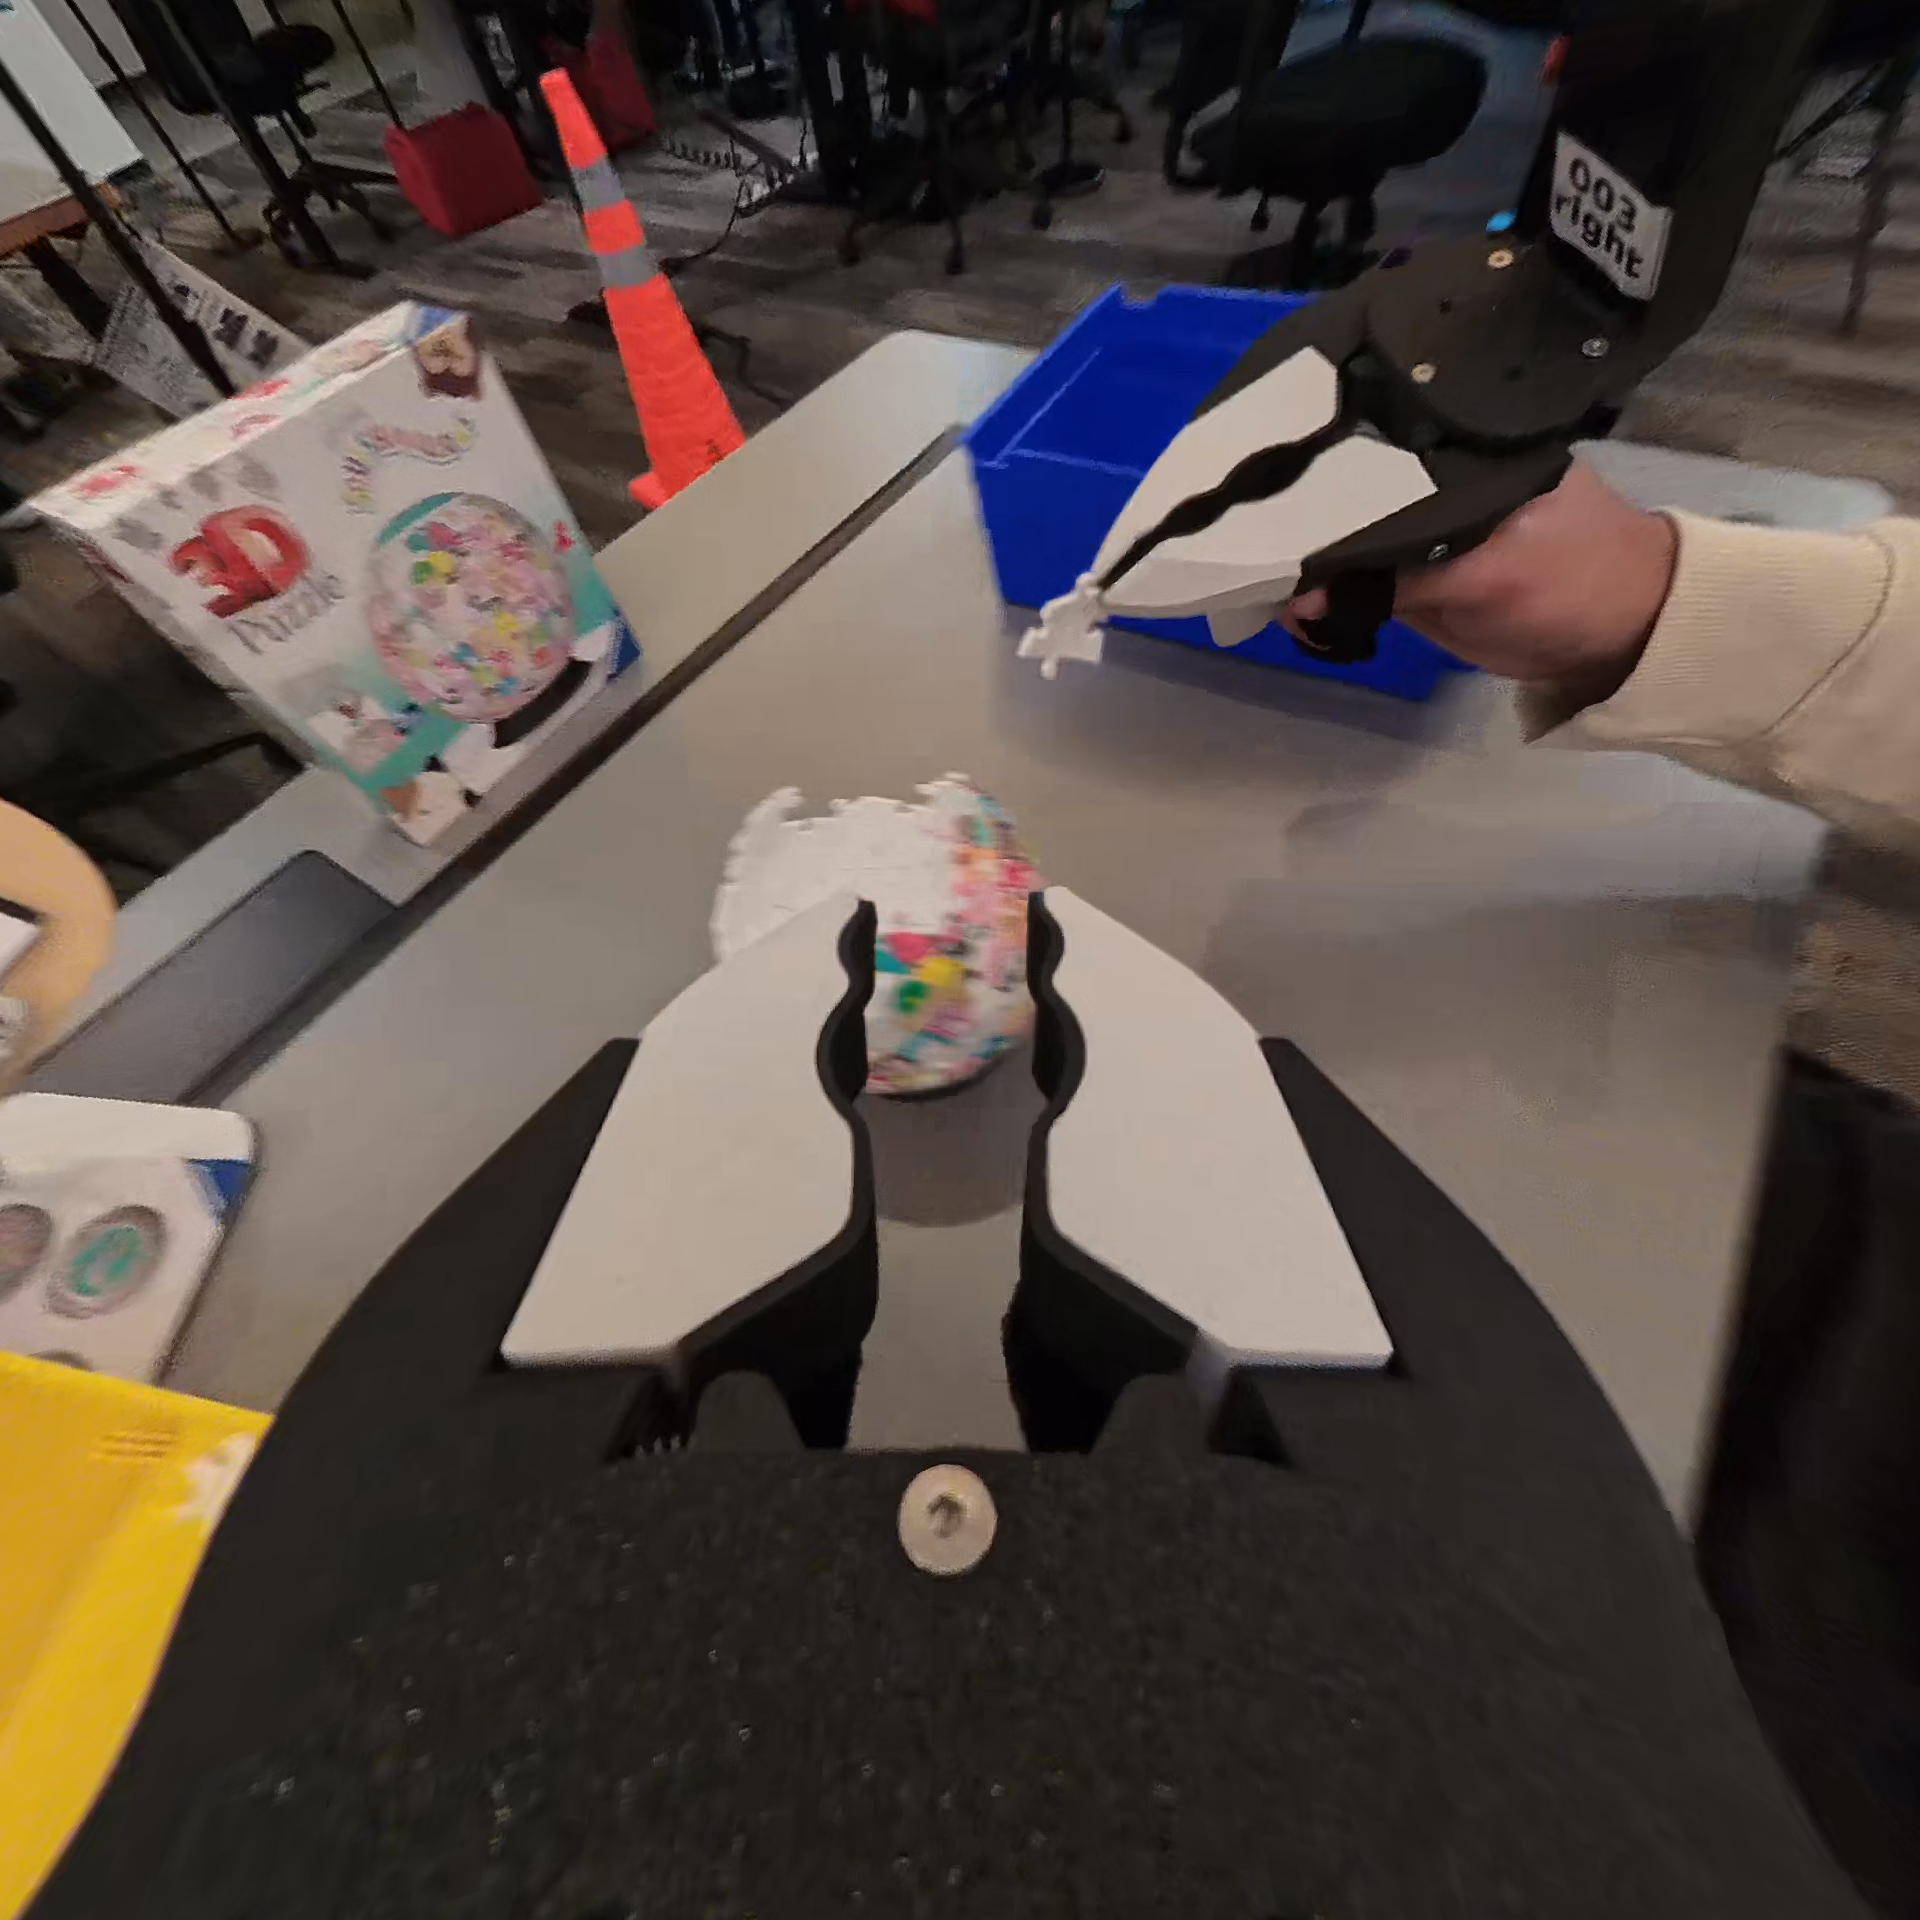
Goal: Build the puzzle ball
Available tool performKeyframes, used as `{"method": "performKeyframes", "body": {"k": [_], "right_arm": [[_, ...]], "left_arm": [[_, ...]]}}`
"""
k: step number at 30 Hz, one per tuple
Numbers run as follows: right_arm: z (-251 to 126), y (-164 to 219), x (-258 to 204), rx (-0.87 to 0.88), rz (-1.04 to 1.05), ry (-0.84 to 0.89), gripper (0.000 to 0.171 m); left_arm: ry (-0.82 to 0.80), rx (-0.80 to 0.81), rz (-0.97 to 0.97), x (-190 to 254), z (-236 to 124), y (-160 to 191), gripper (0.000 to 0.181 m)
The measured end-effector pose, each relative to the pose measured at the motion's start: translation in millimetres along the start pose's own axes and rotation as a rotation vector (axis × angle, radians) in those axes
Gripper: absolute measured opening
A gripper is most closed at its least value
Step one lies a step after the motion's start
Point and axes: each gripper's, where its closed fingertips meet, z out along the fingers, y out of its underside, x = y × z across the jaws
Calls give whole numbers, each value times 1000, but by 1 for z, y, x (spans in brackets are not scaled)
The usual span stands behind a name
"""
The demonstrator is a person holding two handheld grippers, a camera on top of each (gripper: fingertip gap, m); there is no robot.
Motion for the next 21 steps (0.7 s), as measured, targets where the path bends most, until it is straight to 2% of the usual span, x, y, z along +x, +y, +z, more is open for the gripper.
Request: {"method": "performKeyframes", "body": {"k": [4,7,10,17,21], "right_arm": [[48,36,39,-59,4,-36,2],[74,56,41,-90,66,-145,2],[88,61,43,-71,116,-191,2],[97,58,41,-83,91,-229,2],[94,57,43,-104,69,-217,2]], "left_arm": [[25,-76,17,-66,43,6,24],[72,-167,21,-96,76,23,24],[52,-211,47,-119,103,36,23],[19,-234,143,-131,127,45,19],[40,-201,138,-121,128,33,19]]}}
